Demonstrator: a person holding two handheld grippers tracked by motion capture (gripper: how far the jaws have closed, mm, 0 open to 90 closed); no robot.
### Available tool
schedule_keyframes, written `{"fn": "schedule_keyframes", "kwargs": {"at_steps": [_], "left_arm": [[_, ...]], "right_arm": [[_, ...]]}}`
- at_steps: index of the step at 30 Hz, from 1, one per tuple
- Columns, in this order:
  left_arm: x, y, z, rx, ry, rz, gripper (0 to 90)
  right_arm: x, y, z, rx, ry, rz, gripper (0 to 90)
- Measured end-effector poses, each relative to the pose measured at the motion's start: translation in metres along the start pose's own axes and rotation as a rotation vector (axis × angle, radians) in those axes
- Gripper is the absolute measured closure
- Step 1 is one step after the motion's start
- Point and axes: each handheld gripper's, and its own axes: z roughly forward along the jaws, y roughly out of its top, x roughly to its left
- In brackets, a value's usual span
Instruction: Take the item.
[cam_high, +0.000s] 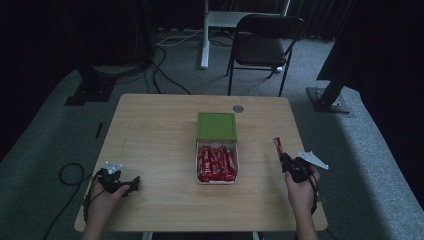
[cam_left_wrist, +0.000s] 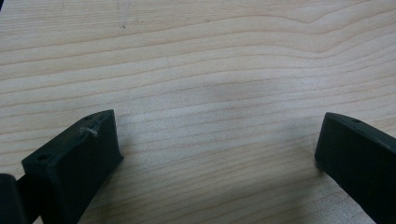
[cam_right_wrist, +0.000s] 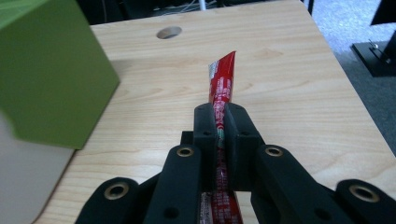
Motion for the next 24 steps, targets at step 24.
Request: {"fn": "schedule_keyframes", "kwargs": {"at_steps": [24], "left_arm": [[0.000, 0.000, 0.000, 0.000, 0.000, -0.001, 0.5]], "right_arm": [[-0.018, -0.032, 0.031, 0.115, -0.041, 0.041, 83.5]]}}
